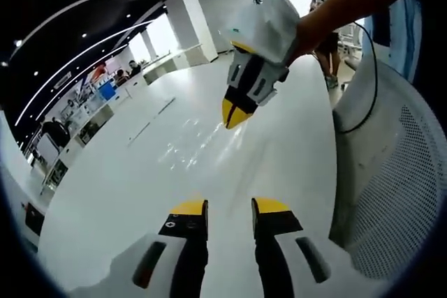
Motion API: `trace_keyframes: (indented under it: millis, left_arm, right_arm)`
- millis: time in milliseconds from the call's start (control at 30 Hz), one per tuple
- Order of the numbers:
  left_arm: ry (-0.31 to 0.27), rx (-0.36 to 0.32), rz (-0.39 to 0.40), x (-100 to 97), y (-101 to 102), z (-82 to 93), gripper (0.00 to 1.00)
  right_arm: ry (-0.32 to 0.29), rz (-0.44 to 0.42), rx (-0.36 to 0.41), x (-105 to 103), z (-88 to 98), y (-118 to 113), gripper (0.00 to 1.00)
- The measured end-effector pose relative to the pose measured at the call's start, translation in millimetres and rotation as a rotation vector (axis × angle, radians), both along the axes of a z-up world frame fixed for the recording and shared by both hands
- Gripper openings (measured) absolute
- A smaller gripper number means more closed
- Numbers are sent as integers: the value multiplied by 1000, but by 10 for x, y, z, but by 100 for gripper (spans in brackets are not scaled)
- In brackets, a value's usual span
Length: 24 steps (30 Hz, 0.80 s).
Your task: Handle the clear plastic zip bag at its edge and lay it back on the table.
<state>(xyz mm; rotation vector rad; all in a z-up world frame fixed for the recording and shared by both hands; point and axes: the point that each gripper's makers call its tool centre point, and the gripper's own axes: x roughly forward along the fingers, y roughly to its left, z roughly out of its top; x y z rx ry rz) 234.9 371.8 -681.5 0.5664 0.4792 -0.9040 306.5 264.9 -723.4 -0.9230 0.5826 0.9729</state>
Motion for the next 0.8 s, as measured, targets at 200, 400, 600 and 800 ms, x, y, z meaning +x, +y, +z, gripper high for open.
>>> trace_keyframes:
  millis: [200, 400, 600, 800]
  left_arm:
    - [3, -2, 4, 9, 8, -5, 22]
    - [5, -6, 11, 17, 31, -7, 22]
    - [5, -6, 15, 22, 41, -7, 22]
    - [6, -9, 20, 37, 55, -6, 22]
  right_arm:
    - [8, -13, -8, 1, -55, -2, 0]
    - [16, -17, -19, 62, -123, -3, 0]
    - [59, -24, -23, 10, -182, -36, 0]
    - [36, 3, -34, -5, -177, -73, 0]
